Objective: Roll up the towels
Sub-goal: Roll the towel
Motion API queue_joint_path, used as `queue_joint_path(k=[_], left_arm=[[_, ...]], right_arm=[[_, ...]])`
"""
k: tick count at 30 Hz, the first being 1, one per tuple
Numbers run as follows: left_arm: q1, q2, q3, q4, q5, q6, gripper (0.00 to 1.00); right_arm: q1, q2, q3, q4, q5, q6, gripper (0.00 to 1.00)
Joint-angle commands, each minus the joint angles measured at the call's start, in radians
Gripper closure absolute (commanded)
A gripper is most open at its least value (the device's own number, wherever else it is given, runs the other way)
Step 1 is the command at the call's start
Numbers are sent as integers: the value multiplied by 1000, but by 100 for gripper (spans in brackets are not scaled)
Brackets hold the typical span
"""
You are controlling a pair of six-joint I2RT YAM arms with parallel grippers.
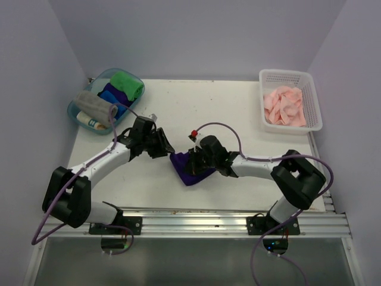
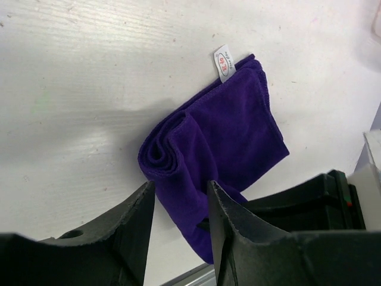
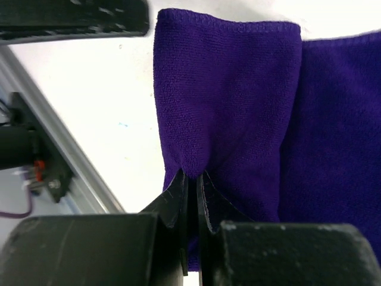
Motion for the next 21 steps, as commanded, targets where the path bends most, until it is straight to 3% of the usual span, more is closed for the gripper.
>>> queue_joint_path(k=[1, 9, 21], left_arm=[[4, -37, -6, 62, 49, 17, 57], [-29, -37, -16, 120, 123, 57, 69], [-100, 54, 26, 163, 140, 81, 72]], right_arm=[[-50, -26, -49, 165, -166, 133, 100], [-160, 46, -154, 430, -315, 351, 100], [-233, 181, -227, 709, -429, 547, 100]])
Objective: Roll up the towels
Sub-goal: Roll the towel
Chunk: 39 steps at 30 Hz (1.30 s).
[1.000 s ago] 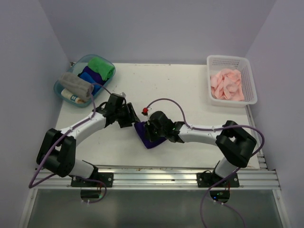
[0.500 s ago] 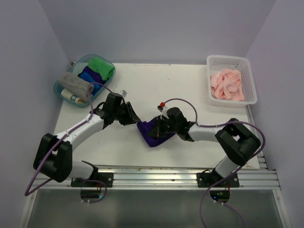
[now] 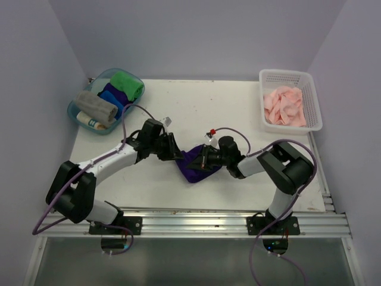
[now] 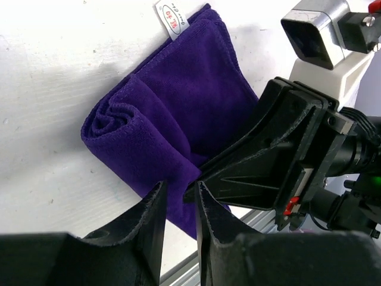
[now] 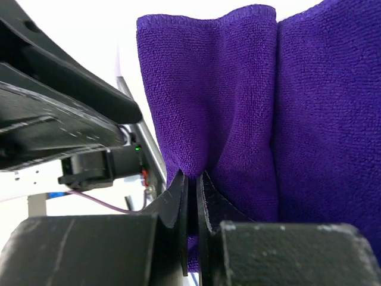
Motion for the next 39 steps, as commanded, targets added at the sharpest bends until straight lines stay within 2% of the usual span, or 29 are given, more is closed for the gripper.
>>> queue_joint_path(k=[1, 8, 14, 24, 25, 26, 27, 28, 30, 31, 33, 34, 36, 37, 39], left_arm=[[-9, 30, 43, 62, 15, 23, 72], [-19, 90, 75, 79, 22, 35, 73], [-25, 157, 103, 106, 20, 44, 74], [-31, 330, 81, 192, 11, 41, 79], [-32, 355, 81, 197, 17, 43, 80], [-34, 364, 81, 197, 20, 44, 80], [-34, 372, 83, 194, 23, 46, 80], [-34, 381, 81, 186, 26, 49, 80], [-34, 387, 83, 177, 26, 55, 80], [-34, 389, 84, 169, 28, 61, 80], [-34, 392, 84, 160, 29, 69, 80], [-34, 397, 84, 154, 31, 70, 80], [-34, 401, 87, 151, 35, 73, 80], [-35, 406, 87, 151, 37, 75, 80], [-34, 412, 93, 152, 45, 75, 80]], right_arm=[[-15, 36, -26, 185, -59, 103, 100], [-36, 118, -66, 372, -95, 209, 100], [-44, 156, -80, 446, -102, 247, 100], [-53, 130, -100, 416, -70, 241, 100], [-53, 119, -111, 387, -61, 226, 89], [-53, 106, -117, 368, -50, 215, 84], [-53, 87, -123, 342, -38, 203, 79], [-52, 38, -134, 272, -12, 168, 69], [-50, -22, -134, 168, 19, 116, 61], [-49, -101, -123, 21, 58, 44, 56], [-32, -187, -93, -159, 110, -45, 51], [-24, -262, -47, -345, 181, -146, 46], [14, -324, 10, -507, 247, -240, 44], [28, -342, 66, -640, 281, -319, 42], [75, -375, 117, -733, 361, -381, 41]])
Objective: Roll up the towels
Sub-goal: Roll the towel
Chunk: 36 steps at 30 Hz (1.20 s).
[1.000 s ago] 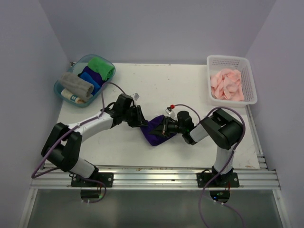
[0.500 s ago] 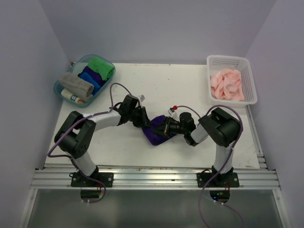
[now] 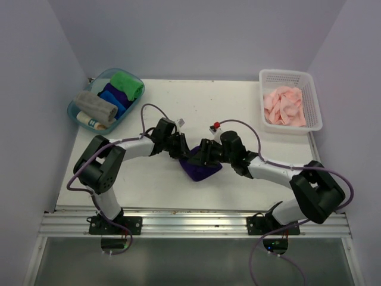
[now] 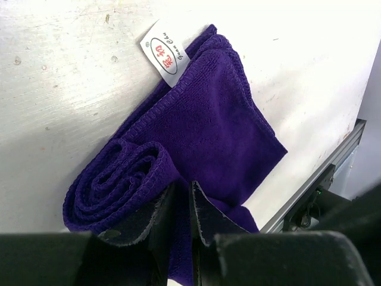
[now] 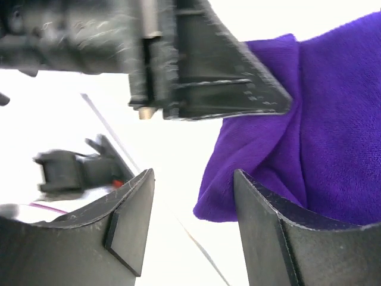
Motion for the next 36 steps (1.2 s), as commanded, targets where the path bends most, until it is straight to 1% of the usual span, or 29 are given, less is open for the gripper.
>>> queue_joint_path(k=[1, 5, 7, 13, 18, 19, 21, 22, 24, 25, 26, 27, 30, 36], left_arm=[[-5, 65, -5, -45, -53, 48, 80], [-5, 72, 6, -47, -48, 50, 80], [-7, 72, 9, -47, -47, 53, 80], [-5, 70, 11, -51, -50, 57, 80], [-5, 66, 6, -50, -50, 56, 80], [-5, 63, 6, -48, -48, 57, 80], [-5, 56, 0, -48, -48, 57, 80], [-5, 55, 0, -50, -50, 57, 80], [-5, 49, -1, -56, -51, 60, 80], [-5, 46, -1, -58, -53, 62, 80], [-7, 44, -1, -58, -53, 62, 80], [-7, 40, -1, -59, -54, 65, 80], [-5, 35, 0, -62, -56, 63, 80], [-4, 27, 0, -67, -66, 63, 80]], right_arm=[[61, -52, 131, -411, 163, -257, 41], [144, -29, 199, -524, 249, -324, 41], [156, -9, 218, -553, 294, -347, 41], [192, 17, 249, -596, 346, -377, 40], [222, 41, 257, -593, 364, -367, 39], [225, 50, 258, -586, 367, -365, 41], [227, 50, 255, -579, 383, -351, 53], [227, 50, 249, -572, 389, -335, 68], [227, 35, 237, -564, 393, -315, 83], [227, 31, 229, -552, 386, -307, 95], [225, 18, 225, -546, 374, -299, 98], [225, 14, 213, -538, 361, -287, 100], [218, 8, 176, -494, 305, -249, 100], [208, 21, 53, -339, 217, -160, 100]])
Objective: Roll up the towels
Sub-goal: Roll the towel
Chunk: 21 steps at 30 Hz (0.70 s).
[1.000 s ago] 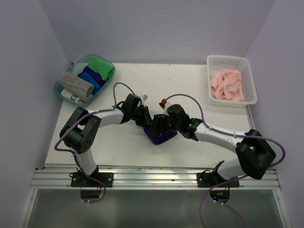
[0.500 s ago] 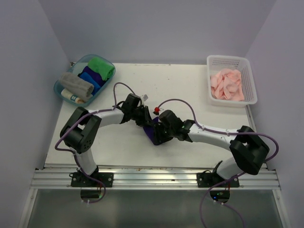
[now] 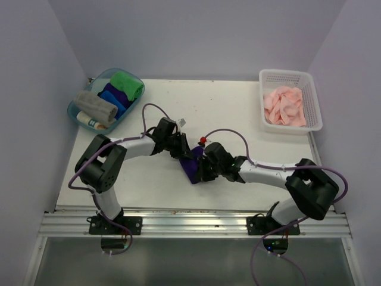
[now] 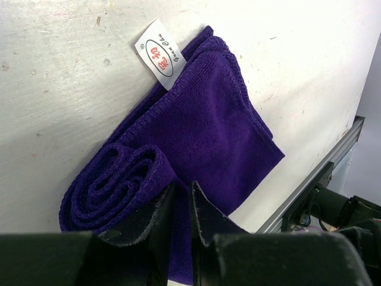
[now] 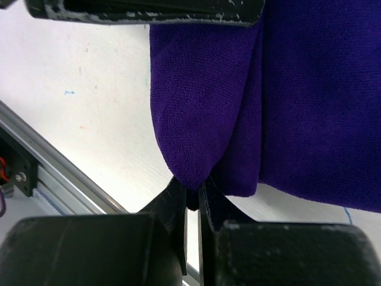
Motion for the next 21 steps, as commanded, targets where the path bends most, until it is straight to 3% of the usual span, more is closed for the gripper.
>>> queue_joint_path(k=[1, 8, 9, 10, 13, 15, 18, 21], left_arm=[[-1, 7, -19, -64, -86, 60, 80], [2, 18, -19, -63, -73, 66, 80], [4, 15, -19, -61, -73, 67, 80], [4, 15, -20, -61, -73, 70, 80], [4, 16, -20, -64, -69, 72, 80], [4, 18, -22, -63, -68, 72, 80], [2, 21, -22, -63, -60, 72, 80], [4, 25, -19, -63, -57, 72, 80]], right_arm=[[2, -7, -79, 110, -78, 83, 100], [1, 48, -125, 167, -81, 111, 98], [1, 42, -113, 157, -76, 100, 92], [1, 33, -105, 126, -69, 94, 79], [1, -36, -62, 7, 3, 43, 61], [2, -105, -24, -93, 75, -1, 57], [7, -185, 31, -206, 173, -55, 57], [17, -220, 80, -260, 238, -92, 70]])
